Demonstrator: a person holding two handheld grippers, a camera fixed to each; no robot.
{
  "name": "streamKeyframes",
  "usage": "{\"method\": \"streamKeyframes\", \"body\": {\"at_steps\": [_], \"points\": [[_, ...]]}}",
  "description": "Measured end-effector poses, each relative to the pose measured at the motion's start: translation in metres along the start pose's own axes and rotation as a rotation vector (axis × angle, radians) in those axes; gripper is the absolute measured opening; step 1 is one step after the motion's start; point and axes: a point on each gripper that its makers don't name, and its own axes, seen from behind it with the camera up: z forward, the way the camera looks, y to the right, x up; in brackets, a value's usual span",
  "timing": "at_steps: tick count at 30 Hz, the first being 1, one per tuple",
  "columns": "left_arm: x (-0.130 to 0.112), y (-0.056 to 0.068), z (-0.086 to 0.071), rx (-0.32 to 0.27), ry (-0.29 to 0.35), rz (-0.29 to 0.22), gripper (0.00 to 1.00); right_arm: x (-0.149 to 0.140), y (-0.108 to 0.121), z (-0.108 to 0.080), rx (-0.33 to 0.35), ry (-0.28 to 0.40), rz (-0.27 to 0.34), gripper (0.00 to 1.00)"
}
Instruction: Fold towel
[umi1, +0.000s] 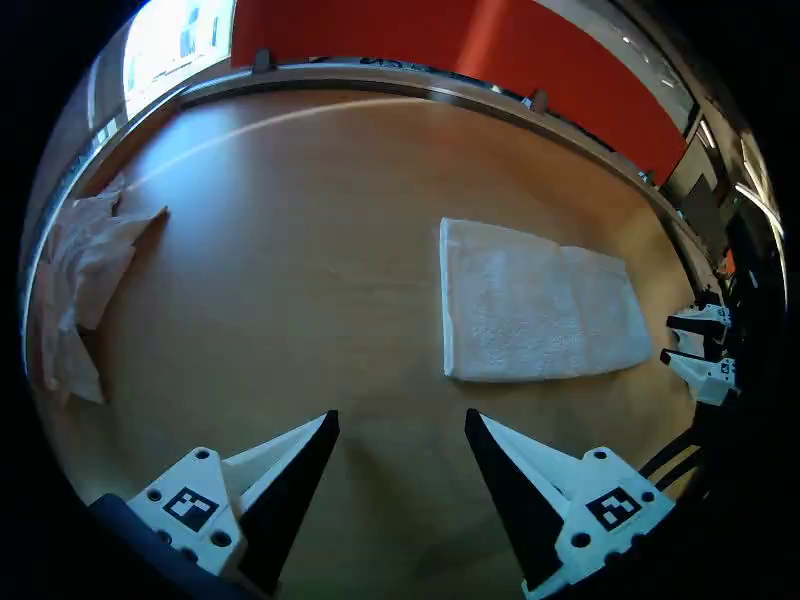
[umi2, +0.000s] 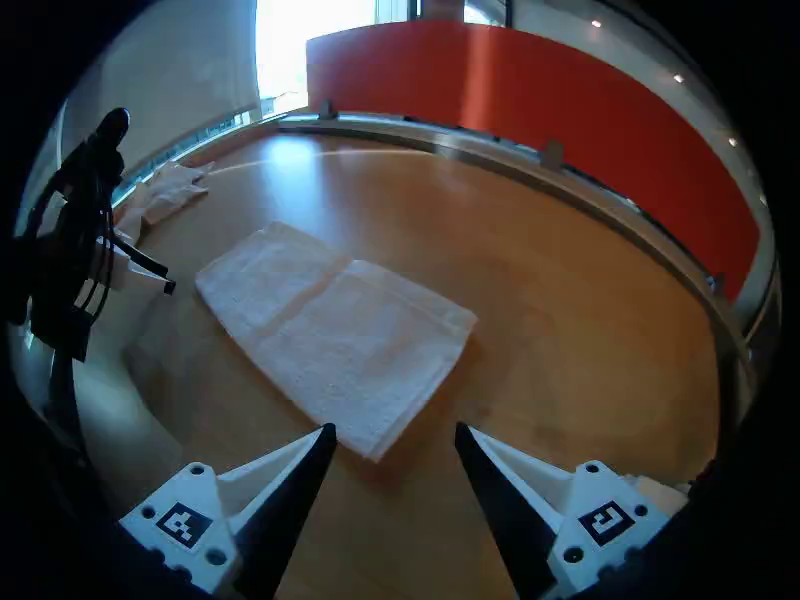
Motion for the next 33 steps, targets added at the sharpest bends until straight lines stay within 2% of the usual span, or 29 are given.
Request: {"method": "streamKeyframes", "body": {"at_steps": [3,6,10,12,16,22,26,33], "points": [[-0.007,-0.001,-0.005,0.0,-0.001,-0.019,0.93,-0.004,-0.001,0.002,0.014,-0.012,-0.009,0.92],[-0.014,-0.004,-0.008,0.003,-0.004,-0.031,0.94,-0.009,-0.003,0.005,0.027,-0.026,-0.017,0.86],[-0.021,-0.009,-0.012,0.011,-0.005,-0.04,0.93,-0.014,-0.006,0.008,0.044,-0.04,-0.024,0.7],[-0.024,-0.01,-0.014,0.013,-0.005,-0.045,0.94,-0.017,-0.007,0.009,0.05,-0.049,-0.027,0.65],[-0.027,-0.012,-0.016,0.014,-0.006,-0.053,0.94,-0.021,-0.008,0.011,0.061,-0.068,-0.037,0.63],[-0.029,-0.011,-0.017,0.012,-0.006,-0.057,0.94,-0.024,-0.007,0.013,0.068,-0.085,-0.056,0.53],[-0.03,-0.011,-0.017,0.011,-0.007,-0.056,0.94,-0.024,-0.008,0.014,0.074,-0.088,-0.062,0.51],[-0.031,-0.012,-0.017,0.011,-0.008,-0.055,0.94,-0.024,-0.012,0.017,0.09,-0.092,-0.062,0.31]]}}
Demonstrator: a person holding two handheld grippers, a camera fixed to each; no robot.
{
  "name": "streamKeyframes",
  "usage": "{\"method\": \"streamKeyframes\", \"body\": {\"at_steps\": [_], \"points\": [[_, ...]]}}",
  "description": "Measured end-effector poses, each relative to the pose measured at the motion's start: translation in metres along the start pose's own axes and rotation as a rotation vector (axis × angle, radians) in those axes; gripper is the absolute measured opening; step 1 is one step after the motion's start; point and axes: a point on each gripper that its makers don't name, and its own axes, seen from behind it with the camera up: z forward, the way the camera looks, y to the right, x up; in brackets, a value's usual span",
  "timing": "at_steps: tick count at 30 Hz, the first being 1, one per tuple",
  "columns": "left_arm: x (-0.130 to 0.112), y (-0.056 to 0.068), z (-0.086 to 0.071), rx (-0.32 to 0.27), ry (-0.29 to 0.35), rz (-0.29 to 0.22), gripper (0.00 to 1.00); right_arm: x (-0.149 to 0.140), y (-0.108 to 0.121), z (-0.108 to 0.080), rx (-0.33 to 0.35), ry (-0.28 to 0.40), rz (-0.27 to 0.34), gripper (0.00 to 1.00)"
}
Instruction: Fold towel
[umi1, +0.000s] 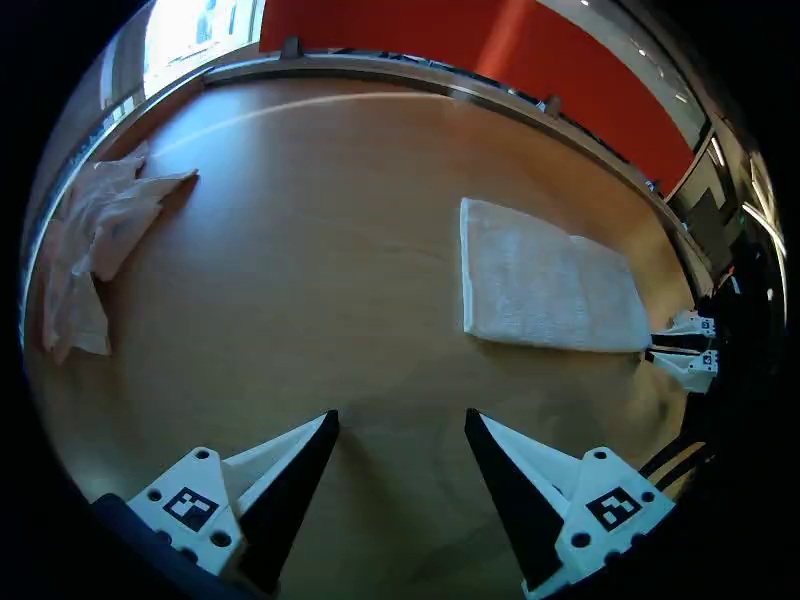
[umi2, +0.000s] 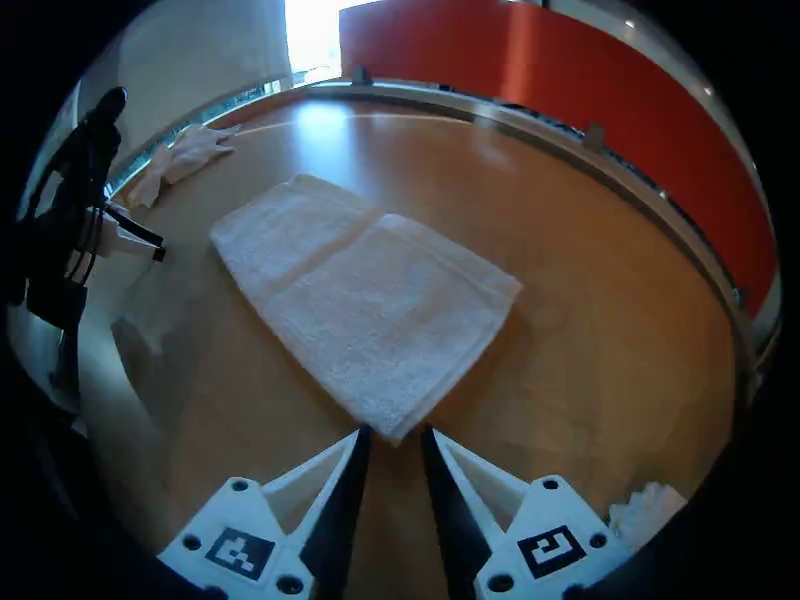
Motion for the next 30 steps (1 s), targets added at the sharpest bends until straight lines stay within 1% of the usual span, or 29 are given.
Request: {"method": "streamKeyframes", "body": {"at_steps": [1,7,12,18,24,30], "points": [[0.0,0.0,0.0,0.0,0.0,0.001,0.94,0.0,0.0,0.0,0.002,-0.001,0.002,0.27],[0.0,-0.003,-0.002,0.003,0.0,0.003,0.93,0.002,-0.001,0.001,0.004,0.002,0.005,0.06],[-0.002,-0.004,-0.006,0.003,-0.002,0.004,0.93,0.008,-0.003,-0.001,0.009,0.014,-0.005,0.04],[-0.011,-0.008,-0.018,0.008,-0.002,0.006,0.94,0.017,-0.001,-0.007,-0.005,0.029,-0.029,0.04],[-0.025,-0.012,-0.031,0.018,-0.005,0.0,0.94,0.036,0.001,-0.017,-0.017,0.061,-0.048,0.04],[-0.041,-0.015,-0.045,0.028,-0.006,-0.013,0.94,0.062,0.002,-0.025,-0.024,0.091,-0.089,0.04]]}}
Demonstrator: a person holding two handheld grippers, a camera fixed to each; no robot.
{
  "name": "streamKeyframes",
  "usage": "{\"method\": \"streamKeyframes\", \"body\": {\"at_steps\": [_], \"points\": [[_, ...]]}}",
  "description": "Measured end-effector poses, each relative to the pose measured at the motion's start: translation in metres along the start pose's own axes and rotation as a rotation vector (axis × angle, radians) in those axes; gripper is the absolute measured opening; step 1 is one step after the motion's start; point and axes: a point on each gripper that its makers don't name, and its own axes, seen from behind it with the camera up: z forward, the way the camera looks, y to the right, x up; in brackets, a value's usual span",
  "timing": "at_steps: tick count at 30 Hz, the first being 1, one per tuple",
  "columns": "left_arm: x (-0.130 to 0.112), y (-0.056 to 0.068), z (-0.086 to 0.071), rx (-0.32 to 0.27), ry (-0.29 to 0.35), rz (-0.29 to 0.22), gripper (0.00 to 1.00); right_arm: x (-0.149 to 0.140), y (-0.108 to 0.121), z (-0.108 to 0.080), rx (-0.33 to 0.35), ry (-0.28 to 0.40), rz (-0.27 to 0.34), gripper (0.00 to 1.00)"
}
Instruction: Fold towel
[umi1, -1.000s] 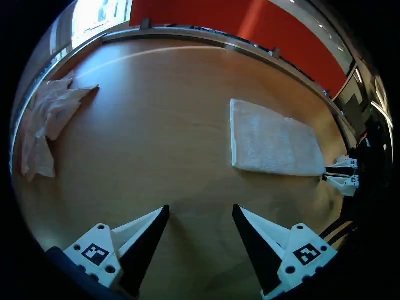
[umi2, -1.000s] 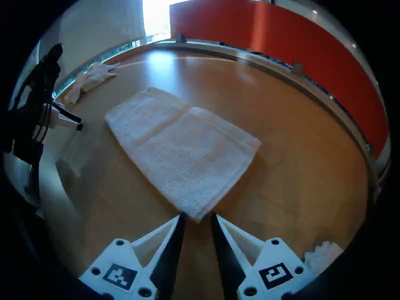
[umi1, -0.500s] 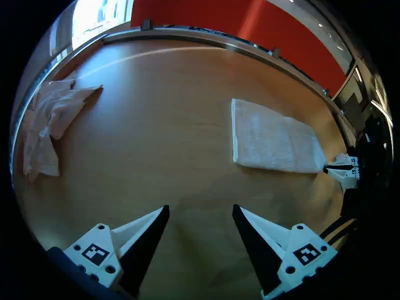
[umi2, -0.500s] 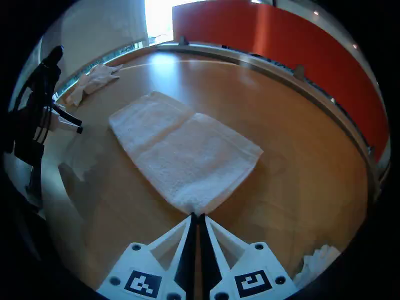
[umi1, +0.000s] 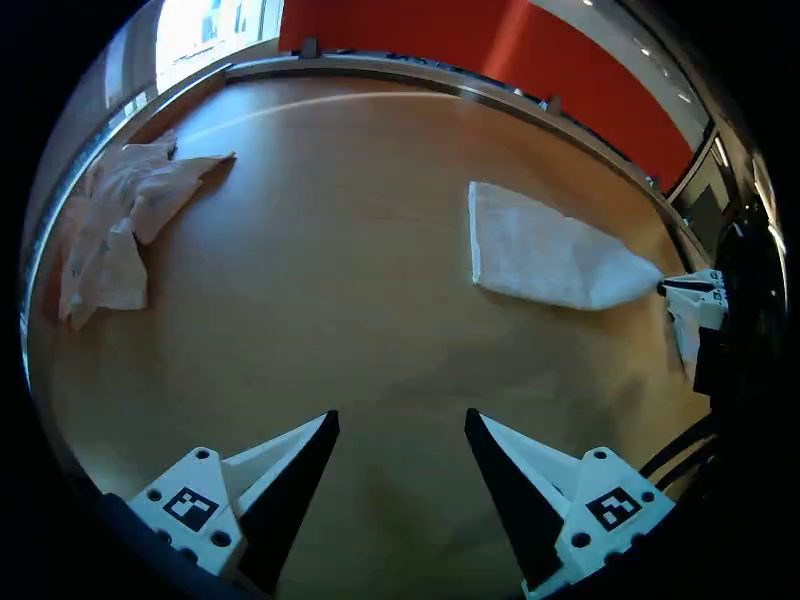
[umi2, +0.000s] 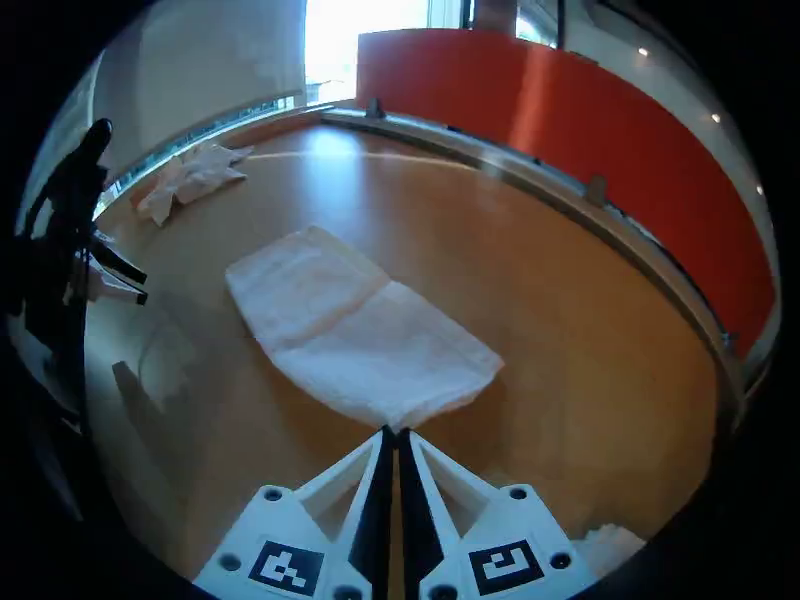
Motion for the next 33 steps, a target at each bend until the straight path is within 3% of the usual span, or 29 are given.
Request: {"method": "streamKeyframes", "body": {"at_steps": [9,21,27,33], "points": [[-0.011,-0.009,-0.018,0.017,0.019,-0.026,0.94,0.044,-0.006,0.0,0.013,0.027,-0.089,0.04],[-0.015,-0.023,-0.034,0.029,0.048,-0.046,0.94,0.095,-0.032,0.009,0.063,0.047,-0.207,0.04],[-0.02,-0.025,-0.04,0.028,0.052,-0.04,0.94,0.118,-0.055,0.023,0.105,0.049,-0.262,0.04],[-0.024,-0.027,-0.046,0.032,0.063,-0.04,0.94,0.134,-0.091,0.052,0.169,0.027,-0.323,0.04]]}}
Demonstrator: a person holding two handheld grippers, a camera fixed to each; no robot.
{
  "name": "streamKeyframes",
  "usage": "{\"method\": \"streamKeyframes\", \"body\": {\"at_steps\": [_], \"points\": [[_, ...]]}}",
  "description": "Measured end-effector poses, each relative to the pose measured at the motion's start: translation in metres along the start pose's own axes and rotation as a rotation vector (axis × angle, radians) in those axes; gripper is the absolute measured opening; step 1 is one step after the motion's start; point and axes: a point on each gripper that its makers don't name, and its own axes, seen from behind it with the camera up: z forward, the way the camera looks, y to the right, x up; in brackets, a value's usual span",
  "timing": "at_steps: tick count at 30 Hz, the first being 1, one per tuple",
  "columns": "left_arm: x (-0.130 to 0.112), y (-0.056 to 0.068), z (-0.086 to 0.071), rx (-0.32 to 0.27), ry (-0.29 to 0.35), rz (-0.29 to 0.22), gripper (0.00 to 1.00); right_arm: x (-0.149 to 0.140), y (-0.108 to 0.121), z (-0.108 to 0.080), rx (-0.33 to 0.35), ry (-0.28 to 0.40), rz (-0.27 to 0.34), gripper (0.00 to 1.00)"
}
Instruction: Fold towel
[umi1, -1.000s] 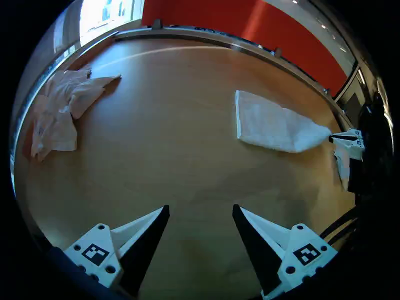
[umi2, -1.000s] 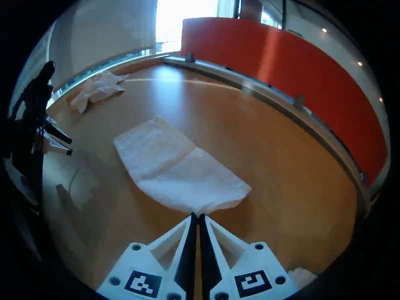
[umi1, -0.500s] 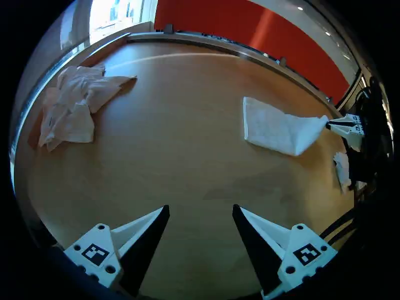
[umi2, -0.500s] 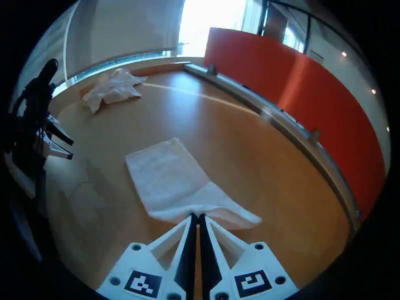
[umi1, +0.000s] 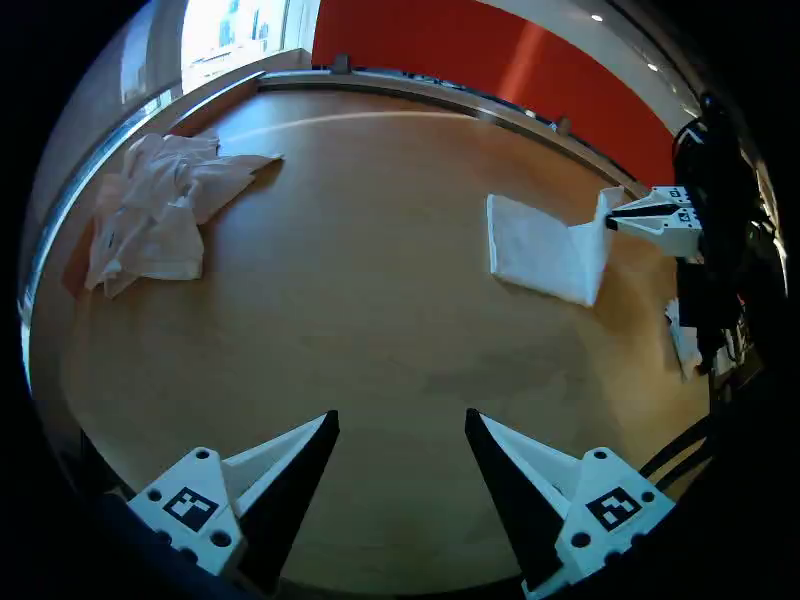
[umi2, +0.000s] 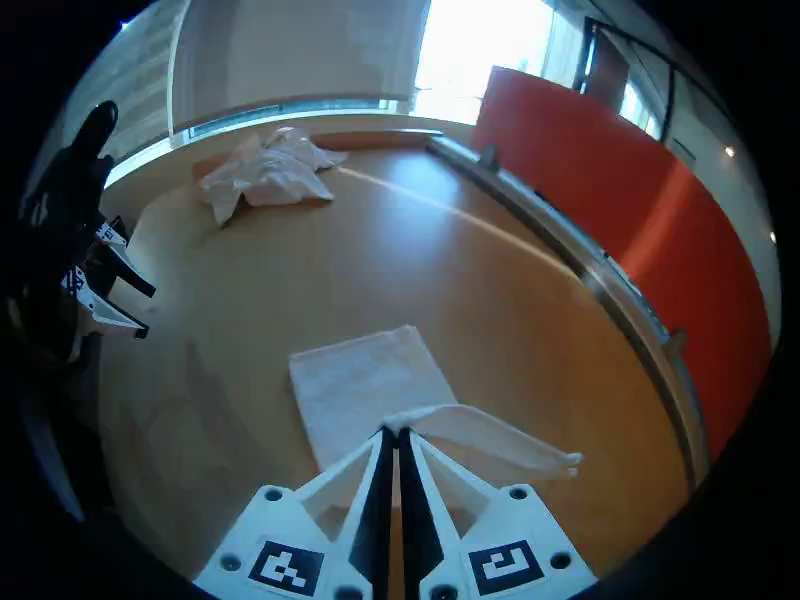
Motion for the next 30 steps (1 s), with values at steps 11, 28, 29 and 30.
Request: {"method": "streamKeyframes", "body": {"at_steps": [11,28,29,30], "points": [[-0.007,-0.005,-0.009,0.003,0.014,-0.033,0.94,0.005,-0.052,0.079,0.111,-0.07,-0.02,0.04],[-0.009,-0.005,-0.006,0.001,0.008,-0.048,0.94,-0.004,-0.043,0.065,0.081,-0.064,0.021,0.73],[-0.009,-0.005,-0.006,0.001,0.008,-0.048,0.94,-0.006,-0.043,0.064,0.078,-0.064,0.024,0.73],[-0.009,-0.005,-0.006,0.001,0.008,-0.047,0.94,-0.007,-0.042,0.063,0.075,-0.064,0.027,0.73]]}}
